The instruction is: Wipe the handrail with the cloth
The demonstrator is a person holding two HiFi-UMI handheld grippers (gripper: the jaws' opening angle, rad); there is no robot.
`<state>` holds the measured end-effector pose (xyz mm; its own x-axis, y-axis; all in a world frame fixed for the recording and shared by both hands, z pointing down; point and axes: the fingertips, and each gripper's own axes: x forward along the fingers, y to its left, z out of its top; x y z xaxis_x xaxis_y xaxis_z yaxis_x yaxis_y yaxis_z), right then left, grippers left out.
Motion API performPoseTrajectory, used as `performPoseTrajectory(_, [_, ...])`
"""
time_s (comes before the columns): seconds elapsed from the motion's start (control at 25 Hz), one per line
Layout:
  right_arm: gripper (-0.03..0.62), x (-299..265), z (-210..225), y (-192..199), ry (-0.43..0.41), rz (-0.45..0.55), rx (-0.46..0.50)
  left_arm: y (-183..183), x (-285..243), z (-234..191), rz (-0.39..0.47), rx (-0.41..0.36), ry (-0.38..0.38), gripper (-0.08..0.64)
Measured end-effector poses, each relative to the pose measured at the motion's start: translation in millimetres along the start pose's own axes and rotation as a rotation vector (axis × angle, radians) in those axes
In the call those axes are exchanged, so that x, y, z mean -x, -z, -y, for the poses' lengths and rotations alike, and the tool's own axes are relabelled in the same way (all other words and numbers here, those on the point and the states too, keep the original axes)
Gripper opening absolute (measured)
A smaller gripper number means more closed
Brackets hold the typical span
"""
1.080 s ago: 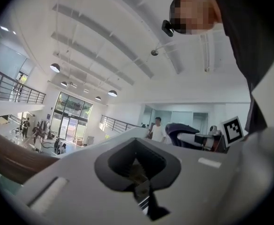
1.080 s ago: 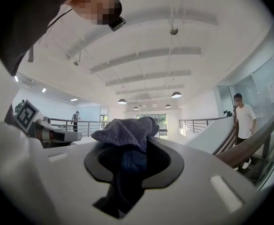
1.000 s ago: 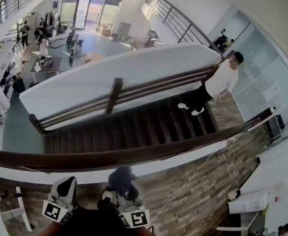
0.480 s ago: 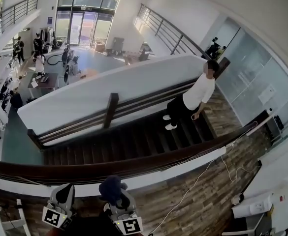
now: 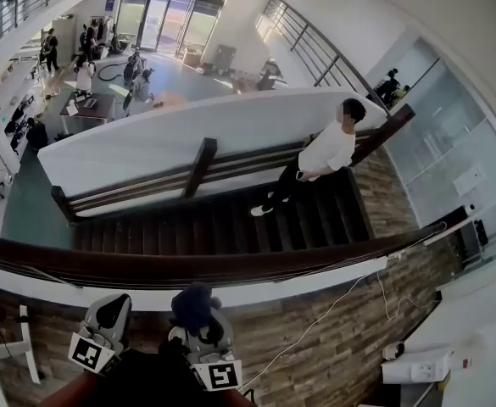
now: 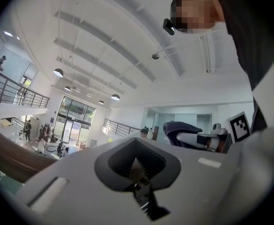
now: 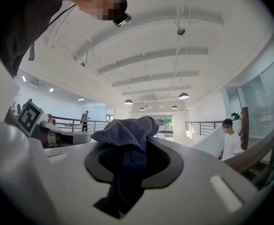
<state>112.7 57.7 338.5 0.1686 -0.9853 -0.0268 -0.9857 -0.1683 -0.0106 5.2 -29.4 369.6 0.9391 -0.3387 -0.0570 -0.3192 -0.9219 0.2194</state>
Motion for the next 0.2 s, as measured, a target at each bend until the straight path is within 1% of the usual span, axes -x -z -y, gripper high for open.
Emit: performPoseTrajectory(0.2, [0.095,-1.4,5.0,7.7,0.024,-0.021,-0.002,2.1,2.5,-4.3,0.008,0.004,0.000,-0.002])
